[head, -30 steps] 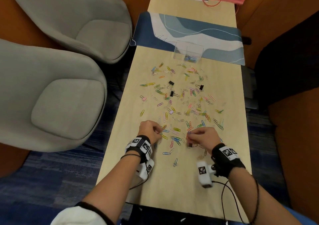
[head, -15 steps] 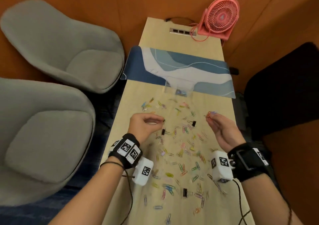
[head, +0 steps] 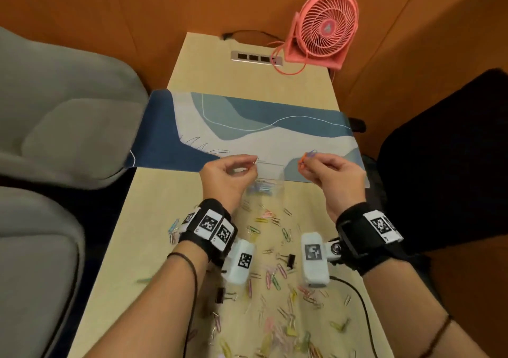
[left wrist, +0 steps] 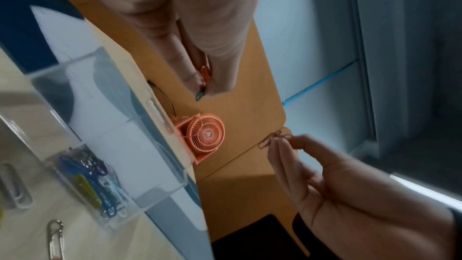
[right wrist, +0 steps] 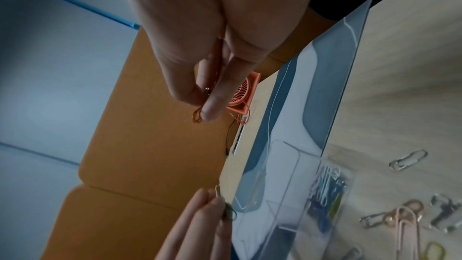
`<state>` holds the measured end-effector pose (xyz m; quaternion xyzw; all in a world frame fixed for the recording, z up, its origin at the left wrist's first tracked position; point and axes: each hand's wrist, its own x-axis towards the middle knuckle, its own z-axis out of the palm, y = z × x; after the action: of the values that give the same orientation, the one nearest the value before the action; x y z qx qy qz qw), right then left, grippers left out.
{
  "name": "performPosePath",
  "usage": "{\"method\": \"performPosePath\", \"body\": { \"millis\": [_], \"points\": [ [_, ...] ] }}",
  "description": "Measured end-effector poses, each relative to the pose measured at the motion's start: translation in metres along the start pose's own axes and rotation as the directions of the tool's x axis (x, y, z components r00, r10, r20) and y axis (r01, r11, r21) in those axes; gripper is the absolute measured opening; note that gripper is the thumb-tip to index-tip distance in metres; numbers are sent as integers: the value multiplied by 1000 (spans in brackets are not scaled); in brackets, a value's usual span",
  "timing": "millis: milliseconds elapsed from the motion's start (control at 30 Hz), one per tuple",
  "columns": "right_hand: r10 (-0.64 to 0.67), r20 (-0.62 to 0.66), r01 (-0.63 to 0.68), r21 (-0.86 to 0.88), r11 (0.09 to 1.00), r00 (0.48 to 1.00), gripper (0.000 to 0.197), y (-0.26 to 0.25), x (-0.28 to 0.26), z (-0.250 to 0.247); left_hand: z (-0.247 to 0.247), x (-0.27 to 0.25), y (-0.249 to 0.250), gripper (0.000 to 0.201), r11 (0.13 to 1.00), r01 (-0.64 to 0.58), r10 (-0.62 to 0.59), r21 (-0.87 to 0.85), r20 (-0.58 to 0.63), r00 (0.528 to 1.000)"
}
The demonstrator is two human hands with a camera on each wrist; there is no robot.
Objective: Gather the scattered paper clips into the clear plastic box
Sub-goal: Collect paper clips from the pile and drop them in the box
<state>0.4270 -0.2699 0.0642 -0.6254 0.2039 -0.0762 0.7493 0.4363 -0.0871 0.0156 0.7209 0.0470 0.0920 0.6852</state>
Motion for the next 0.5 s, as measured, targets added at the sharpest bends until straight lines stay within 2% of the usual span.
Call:
{"method": "performPosePath", "body": {
  "millis": [167, 333, 500],
  "points": [
    [-85, -18, 83, -105, 991, 996, 5, 32, 26, 4, 25, 25, -22, 19, 998, -39, 33, 56, 100, 994],
    [-150, -51, 139, -185, 973, 987, 4, 49, 37, 1, 33, 28, -35, 23, 964, -146, 88, 223, 252, 964],
    [-301, 47, 287, -468, 836, 953, 6, 53, 41, 0, 32, 28, -36, 21, 925, -205, 116, 319, 276, 954]
  ]
}}
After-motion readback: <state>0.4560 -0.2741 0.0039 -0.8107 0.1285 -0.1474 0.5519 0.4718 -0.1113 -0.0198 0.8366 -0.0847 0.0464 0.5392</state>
